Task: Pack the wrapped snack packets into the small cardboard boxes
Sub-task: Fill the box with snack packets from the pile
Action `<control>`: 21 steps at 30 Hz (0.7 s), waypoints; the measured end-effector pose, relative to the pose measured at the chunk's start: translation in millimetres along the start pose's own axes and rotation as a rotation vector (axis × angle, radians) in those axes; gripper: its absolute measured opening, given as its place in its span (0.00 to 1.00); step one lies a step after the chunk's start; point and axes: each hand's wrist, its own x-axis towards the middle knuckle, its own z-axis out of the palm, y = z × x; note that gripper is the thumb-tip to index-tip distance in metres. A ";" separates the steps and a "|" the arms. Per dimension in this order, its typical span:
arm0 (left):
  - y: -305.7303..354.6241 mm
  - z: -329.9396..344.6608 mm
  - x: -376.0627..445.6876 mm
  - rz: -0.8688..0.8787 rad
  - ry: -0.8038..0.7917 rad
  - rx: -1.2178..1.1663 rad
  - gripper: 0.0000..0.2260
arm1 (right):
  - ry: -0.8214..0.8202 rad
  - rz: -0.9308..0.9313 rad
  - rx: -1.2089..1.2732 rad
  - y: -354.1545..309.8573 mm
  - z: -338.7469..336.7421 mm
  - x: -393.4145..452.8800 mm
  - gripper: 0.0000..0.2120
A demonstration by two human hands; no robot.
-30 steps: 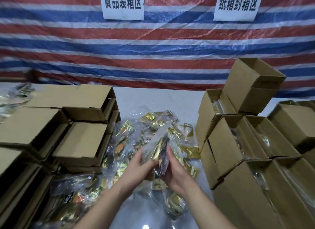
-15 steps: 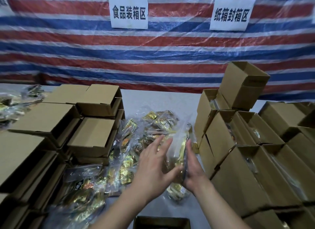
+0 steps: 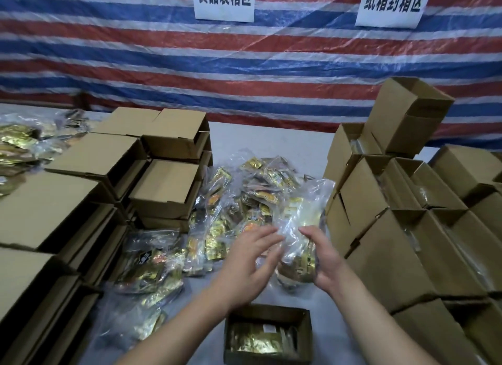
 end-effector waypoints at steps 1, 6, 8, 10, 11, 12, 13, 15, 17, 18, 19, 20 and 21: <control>-9.1 -2.6 -3.3 -0.102 0.036 -0.040 0.17 | 0.027 -0.040 -0.086 -3.1 -4.9 -3.1 0.21; -74.0 -3.3 -44.8 -0.519 -0.386 0.074 0.20 | -0.095 -0.043 -0.731 -7.7 -12.7 -27.6 0.21; -95.8 6.1 -66.1 -0.567 -0.539 0.135 0.23 | -0.254 0.042 -1.069 -0.2 -5.7 -33.0 0.16; -109.9 15.5 -82.0 -0.614 -0.584 0.036 0.18 | -0.419 0.136 -1.315 15.0 2.1 -30.6 0.12; -113.1 19.6 -87.3 -0.644 -0.563 -0.055 0.14 | -0.480 0.175 -1.422 25.6 3.4 -25.9 0.10; -114.1 22.2 -91.6 -0.680 -0.527 -0.138 0.11 | -0.518 0.215 -1.510 38.1 3.5 -20.6 0.09; -114.1 24.4 -94.4 -0.714 -0.483 -0.209 0.10 | -0.529 0.260 -1.579 50.4 3.2 -14.4 0.10; -114.9 28.1 -97.6 -0.771 -0.398 -0.323 0.11 | -0.519 0.342 -1.670 75.5 2.3 0.6 0.12; -116.8 31.3 -100.4 -0.809 -0.348 -0.383 0.12 | -0.520 0.399 -1.751 99.8 2.2 14.3 0.13; -117.3 32.1 -101.6 -0.819 -0.337 -0.387 0.12 | -0.519 0.407 -1.806 112.5 1.5 20.1 0.16; -117.9 33.2 -102.9 -0.824 -0.331 -0.385 0.12 | -0.507 0.399 -1.864 124.9 0.3 24.1 0.20; -118.6 35.1 -104.5 -0.825 -0.325 -0.384 0.11 | -0.481 0.387 -1.918 137.2 -2.2 27.0 0.25; -119.0 37.6 -106.2 -0.821 -0.316 -0.380 0.11 | -0.445 0.374 -1.960 148.2 -5.6 29.0 0.29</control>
